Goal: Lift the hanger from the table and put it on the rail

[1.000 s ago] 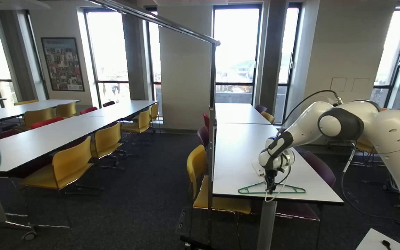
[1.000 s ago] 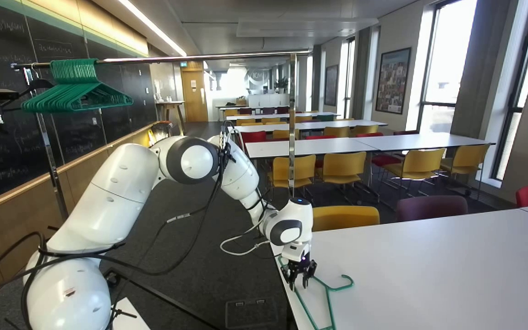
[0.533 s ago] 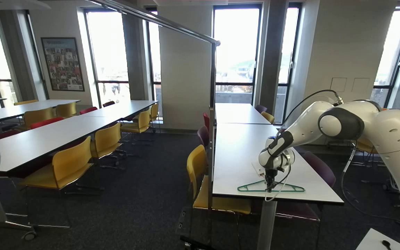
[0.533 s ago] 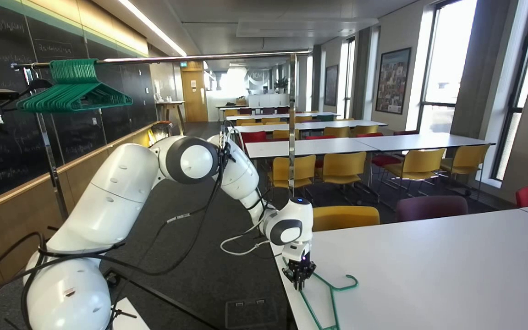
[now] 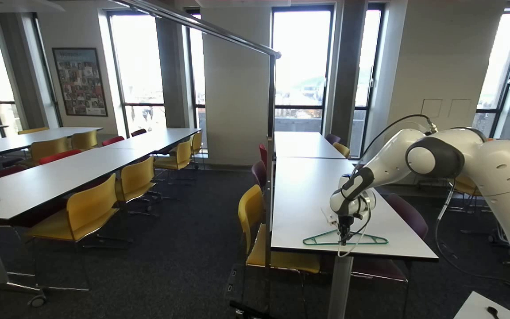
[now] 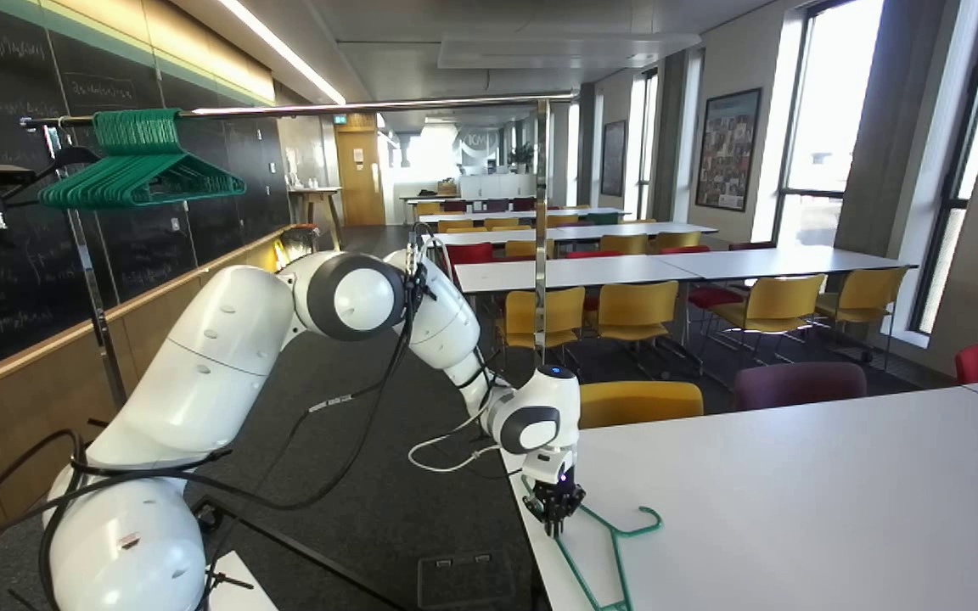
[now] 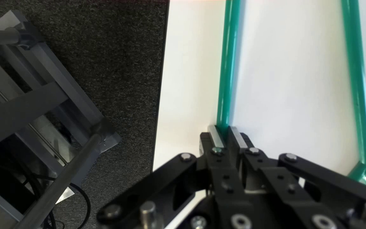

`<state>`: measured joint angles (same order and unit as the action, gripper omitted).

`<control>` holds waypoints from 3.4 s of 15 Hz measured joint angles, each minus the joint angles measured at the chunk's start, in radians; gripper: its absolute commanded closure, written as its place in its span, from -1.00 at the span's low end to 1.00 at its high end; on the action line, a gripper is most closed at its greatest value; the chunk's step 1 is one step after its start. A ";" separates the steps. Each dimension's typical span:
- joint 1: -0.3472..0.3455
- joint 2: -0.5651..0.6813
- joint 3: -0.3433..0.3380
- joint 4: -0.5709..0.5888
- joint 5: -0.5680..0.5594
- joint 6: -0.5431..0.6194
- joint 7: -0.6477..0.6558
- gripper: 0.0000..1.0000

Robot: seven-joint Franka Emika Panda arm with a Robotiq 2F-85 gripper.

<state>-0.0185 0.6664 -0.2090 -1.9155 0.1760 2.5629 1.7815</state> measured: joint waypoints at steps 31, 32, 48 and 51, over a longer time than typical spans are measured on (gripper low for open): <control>0.186 -0.471 -0.155 -0.347 -0.555 0.273 0.439 0.95; 0.196 -0.487 -0.170 -0.356 -0.601 0.280 0.480 0.95; 0.242 -0.660 -0.305 -0.379 -0.992 0.286 0.826 0.95; 0.240 -0.675 -0.310 -0.376 -0.993 0.286 0.826 0.95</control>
<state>0.2219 -0.0082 -0.5194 -2.2917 -0.8172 2.8485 2.6075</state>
